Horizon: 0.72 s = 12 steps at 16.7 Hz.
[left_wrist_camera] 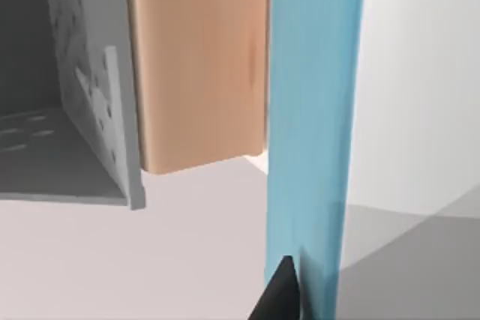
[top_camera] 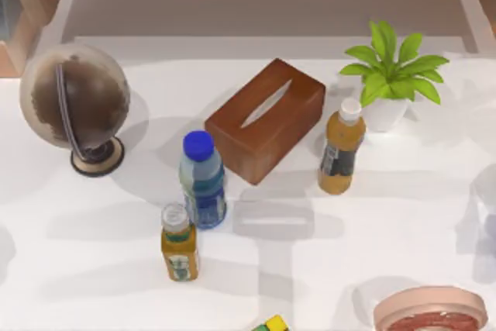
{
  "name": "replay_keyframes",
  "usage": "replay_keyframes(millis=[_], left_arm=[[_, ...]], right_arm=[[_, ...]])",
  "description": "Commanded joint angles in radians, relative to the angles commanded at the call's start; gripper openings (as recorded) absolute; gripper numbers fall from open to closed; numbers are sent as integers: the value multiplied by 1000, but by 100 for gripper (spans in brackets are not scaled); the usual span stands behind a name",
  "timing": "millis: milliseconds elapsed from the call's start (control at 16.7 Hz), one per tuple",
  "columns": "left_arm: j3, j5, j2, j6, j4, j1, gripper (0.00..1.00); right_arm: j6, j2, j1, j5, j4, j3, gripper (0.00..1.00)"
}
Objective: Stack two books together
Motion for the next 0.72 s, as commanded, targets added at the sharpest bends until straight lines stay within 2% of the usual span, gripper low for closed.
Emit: replay_keyframes(millis=[420, 720], left_arm=[[0, 0, 0, 0, 0, 0, 98], [0, 0, 0, 0, 0, 0, 100]], right_arm=[[0, 0, 0, 0, 0, 0, 100], [0, 0, 0, 0, 0, 0, 100]])
